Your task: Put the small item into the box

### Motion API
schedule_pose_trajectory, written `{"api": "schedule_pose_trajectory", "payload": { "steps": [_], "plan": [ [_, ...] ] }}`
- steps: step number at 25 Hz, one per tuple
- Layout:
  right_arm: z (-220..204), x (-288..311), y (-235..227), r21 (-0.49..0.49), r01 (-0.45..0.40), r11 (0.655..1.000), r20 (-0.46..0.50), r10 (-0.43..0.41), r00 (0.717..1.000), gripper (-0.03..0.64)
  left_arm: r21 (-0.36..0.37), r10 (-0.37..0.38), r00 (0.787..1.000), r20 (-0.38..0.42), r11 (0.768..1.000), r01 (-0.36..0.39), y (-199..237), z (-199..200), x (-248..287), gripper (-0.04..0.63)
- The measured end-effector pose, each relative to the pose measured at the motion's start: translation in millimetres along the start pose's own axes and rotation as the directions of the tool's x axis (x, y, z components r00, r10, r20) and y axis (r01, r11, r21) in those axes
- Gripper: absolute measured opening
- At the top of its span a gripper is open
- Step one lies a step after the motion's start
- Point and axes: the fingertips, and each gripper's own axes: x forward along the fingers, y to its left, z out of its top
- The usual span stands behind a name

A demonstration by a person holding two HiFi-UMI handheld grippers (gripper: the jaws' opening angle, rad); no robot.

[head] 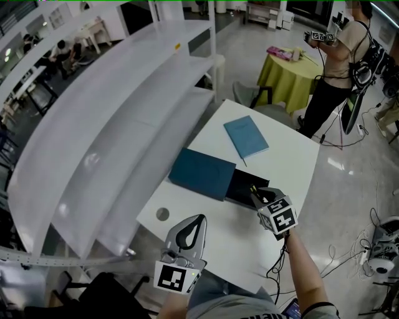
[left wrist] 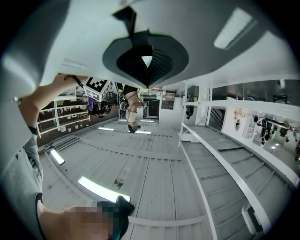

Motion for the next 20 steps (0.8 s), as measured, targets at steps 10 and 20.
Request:
{"api": "schedule_pose_trajectory", "payload": {
  "steps": [10,20],
  "plan": [
    [-6,31,-8,-0.004,-0.012,1.0,-0.061,0.011,0.998,0.066,-0.012,-0.001,1.0,-0.017,1.0,0.001,10,-12,8,0.018],
    [-16,52,-8,0.0,-0.027,1.0,-0.126,0.027,0.992,0.066,-0.022,0.005,0.999,-0.032,1.0,-0.005,18,-16,12,0.018]
  ]
}}
